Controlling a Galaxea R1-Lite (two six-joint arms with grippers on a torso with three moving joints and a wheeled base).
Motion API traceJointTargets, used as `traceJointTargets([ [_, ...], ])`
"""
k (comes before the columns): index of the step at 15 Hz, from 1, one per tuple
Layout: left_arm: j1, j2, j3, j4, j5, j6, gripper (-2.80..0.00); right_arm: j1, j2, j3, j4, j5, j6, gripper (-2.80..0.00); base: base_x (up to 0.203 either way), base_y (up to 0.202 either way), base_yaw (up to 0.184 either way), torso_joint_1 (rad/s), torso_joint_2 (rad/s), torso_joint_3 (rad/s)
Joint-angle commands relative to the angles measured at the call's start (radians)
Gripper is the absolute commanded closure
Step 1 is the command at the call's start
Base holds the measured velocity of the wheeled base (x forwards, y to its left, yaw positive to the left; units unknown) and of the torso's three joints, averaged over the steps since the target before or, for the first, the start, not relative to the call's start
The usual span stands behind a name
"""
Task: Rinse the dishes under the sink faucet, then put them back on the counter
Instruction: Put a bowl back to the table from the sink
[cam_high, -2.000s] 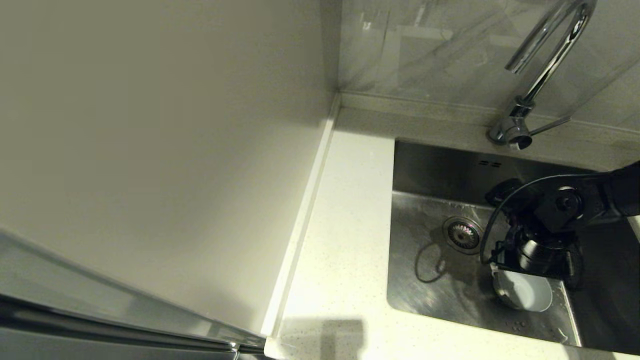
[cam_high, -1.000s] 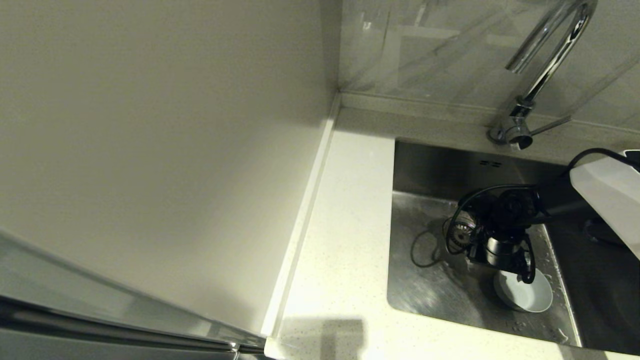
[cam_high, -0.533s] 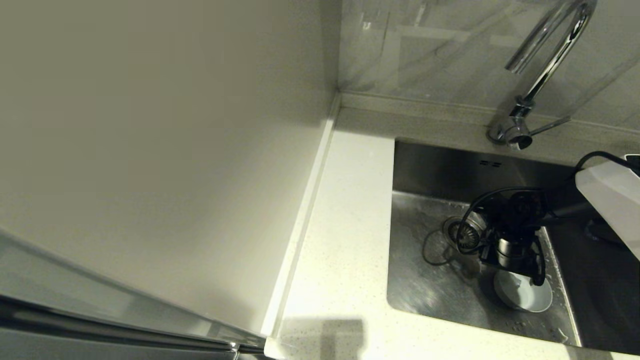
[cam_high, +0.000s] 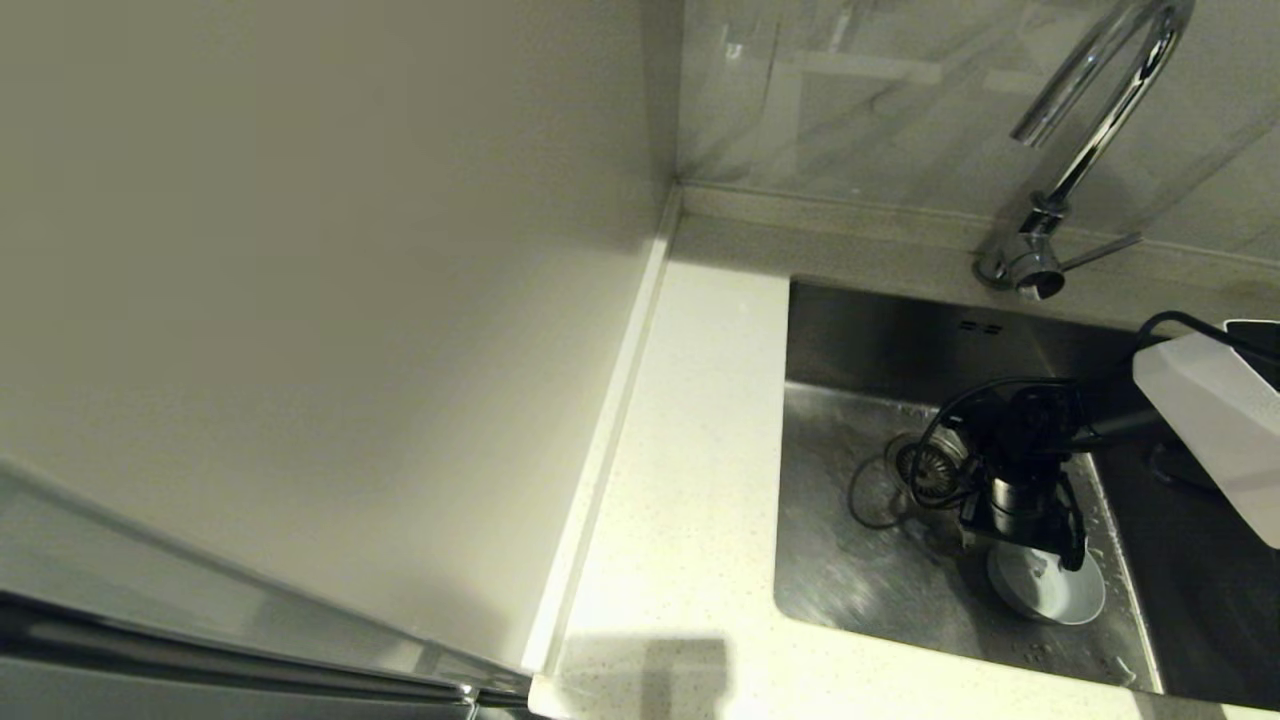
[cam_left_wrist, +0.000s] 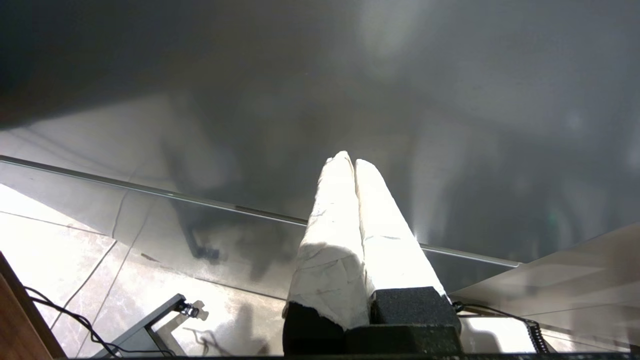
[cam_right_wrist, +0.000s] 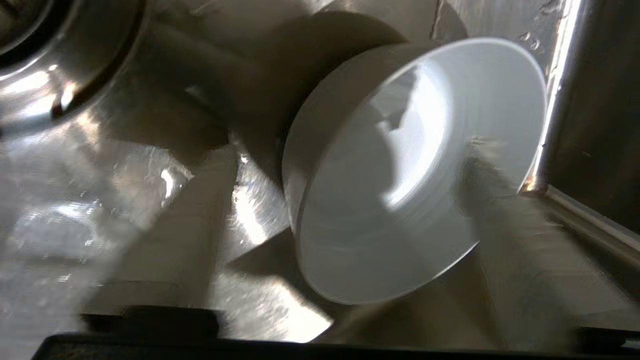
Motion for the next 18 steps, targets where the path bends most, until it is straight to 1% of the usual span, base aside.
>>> traceJointTargets([
  [1, 0.000, -0.003, 0.000, 0.000, 0.000, -0.001, 0.00, 0.000, 0.007, -0.001, 0.004, -0.007, 0.003, 0.00, 0.000, 0.000, 0.000, 0.000, 0.00, 0.000],
  [12, 0.000, -0.003, 0.000, 0.000, 0.000, -0.001, 0.00, 0.002, -0.042, 0.005, 0.026, -0.009, 0.002, 0.00, 0.000, 0.000, 0.000, 0.000, 0.00, 0.000],
  [14, 0.000, -0.003, 0.000, 0.000, 0.000, -0.001, 0.00, 0.006, -0.068, 0.013, 0.026, -0.031, 0.003, 0.00, 0.000, 0.000, 0.000, 0.000, 0.00, 0.000],
  [16, 0.000, -0.003, 0.000, 0.000, 0.000, -0.001, 0.00, 0.035, -0.110, 0.044, 0.025, -0.068, -0.007, 0.00, 0.000, 0.000, 0.000, 0.000, 0.00, 0.000],
  [18, 0.000, -0.003, 0.000, 0.000, 0.001, -0.001, 0.00, 0.075, -0.199, 0.059, 0.025, -0.073, -0.013, 0.00, 0.000, 0.000, 0.000, 0.000, 0.00, 0.000],
])
